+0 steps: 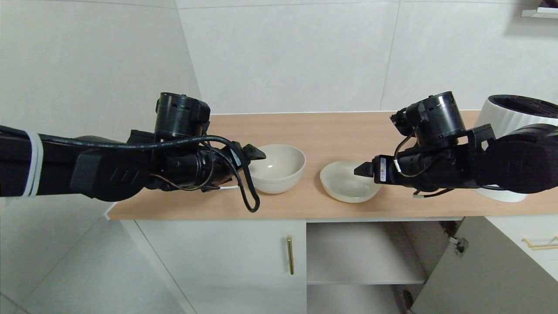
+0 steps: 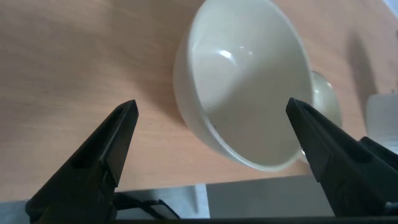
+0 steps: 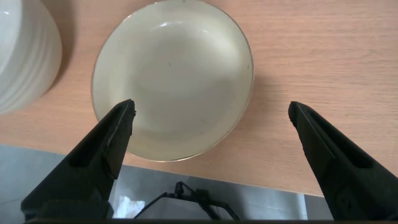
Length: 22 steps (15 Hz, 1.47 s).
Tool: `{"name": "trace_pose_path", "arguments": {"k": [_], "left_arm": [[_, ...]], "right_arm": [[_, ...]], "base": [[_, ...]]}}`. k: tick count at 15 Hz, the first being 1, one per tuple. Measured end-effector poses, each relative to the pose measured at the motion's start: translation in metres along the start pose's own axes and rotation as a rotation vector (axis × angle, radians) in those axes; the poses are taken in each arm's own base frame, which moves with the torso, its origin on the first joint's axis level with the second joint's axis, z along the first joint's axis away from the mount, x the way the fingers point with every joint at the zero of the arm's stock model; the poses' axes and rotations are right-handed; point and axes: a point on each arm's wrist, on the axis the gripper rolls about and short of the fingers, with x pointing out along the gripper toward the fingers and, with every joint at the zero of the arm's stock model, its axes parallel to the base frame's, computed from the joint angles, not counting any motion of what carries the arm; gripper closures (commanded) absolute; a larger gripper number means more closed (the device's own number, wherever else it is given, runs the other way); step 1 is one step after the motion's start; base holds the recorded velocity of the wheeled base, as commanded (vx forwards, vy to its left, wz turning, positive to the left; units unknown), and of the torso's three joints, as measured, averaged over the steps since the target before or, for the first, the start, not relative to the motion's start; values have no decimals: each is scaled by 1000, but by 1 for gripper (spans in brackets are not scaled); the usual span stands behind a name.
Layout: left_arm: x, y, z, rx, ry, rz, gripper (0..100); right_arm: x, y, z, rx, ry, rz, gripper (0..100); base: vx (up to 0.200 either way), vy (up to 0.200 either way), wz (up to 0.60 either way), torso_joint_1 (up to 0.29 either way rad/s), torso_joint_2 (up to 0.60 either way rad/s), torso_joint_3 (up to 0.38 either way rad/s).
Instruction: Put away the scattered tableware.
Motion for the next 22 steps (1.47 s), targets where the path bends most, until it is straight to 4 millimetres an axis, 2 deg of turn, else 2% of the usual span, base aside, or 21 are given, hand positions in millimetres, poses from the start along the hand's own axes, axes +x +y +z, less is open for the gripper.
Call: {"name": "trace_pose_path", "arguments": {"k": [4, 5, 14, 19, 22], "left_arm": [[7, 2, -3, 1, 10, 15, 0], [8, 3, -3, 1, 13, 17, 100], [8, 4, -4, 1, 16, 21, 100], [6, 3, -3, 1, 14, 17, 100], [6, 3, -3, 1, 13, 17, 100]], "right_arm": [[2, 0, -1, 0, 6, -2, 0], [3, 0, -1, 3, 7, -3, 0], [4, 1, 0, 20, 1, -3, 0], [26, 3, -6, 9, -21, -155, 0], [38, 5, -9, 5, -25, -167, 0]], "base": [[0, 0, 0, 0, 0, 0], [0, 0, 0, 0, 0, 0], [0, 0, 0, 0, 0, 0], [0, 0, 0, 0, 0, 0], [0, 0, 0, 0, 0, 0]]}}
